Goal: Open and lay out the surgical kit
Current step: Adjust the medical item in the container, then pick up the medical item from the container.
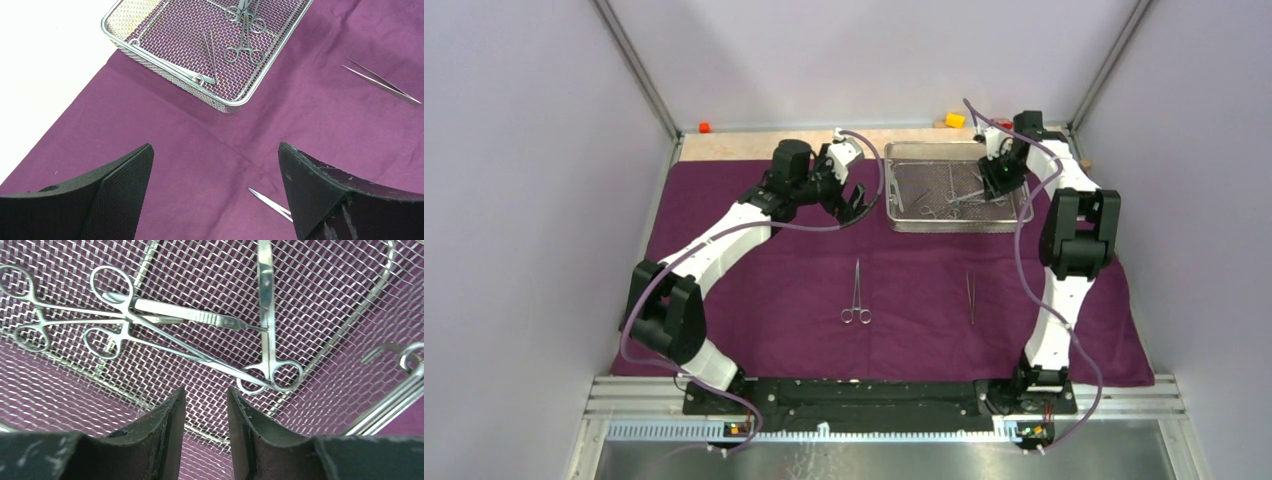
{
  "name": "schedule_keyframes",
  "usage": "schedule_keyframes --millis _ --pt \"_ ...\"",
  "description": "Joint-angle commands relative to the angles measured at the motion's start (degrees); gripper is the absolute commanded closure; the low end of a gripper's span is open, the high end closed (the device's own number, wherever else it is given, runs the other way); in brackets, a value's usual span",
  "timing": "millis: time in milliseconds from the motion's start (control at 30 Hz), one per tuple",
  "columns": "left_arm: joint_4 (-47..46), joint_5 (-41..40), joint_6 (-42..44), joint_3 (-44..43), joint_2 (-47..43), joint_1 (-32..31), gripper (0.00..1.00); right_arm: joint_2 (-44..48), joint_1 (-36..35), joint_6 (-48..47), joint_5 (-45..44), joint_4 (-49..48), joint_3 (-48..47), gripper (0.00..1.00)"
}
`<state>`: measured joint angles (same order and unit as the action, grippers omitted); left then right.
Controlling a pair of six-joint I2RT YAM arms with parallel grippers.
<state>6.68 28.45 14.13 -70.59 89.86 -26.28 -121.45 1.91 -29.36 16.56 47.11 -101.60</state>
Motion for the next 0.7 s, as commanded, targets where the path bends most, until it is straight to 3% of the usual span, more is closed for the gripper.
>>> schedule_keyframes --millis 0,667 --pt "-2.29 1.2 0.81 0.01 -0.4 0.26 0.01 -0.96 0.77 0.51 -2.35 -1.89 -0.53 0.65" --pt "-2.11 0.81 1.12 0.22 -0.44 0.18 0.01 -11.05 0.73 4.81 -3.2 -1.52 -10.72 0.7"
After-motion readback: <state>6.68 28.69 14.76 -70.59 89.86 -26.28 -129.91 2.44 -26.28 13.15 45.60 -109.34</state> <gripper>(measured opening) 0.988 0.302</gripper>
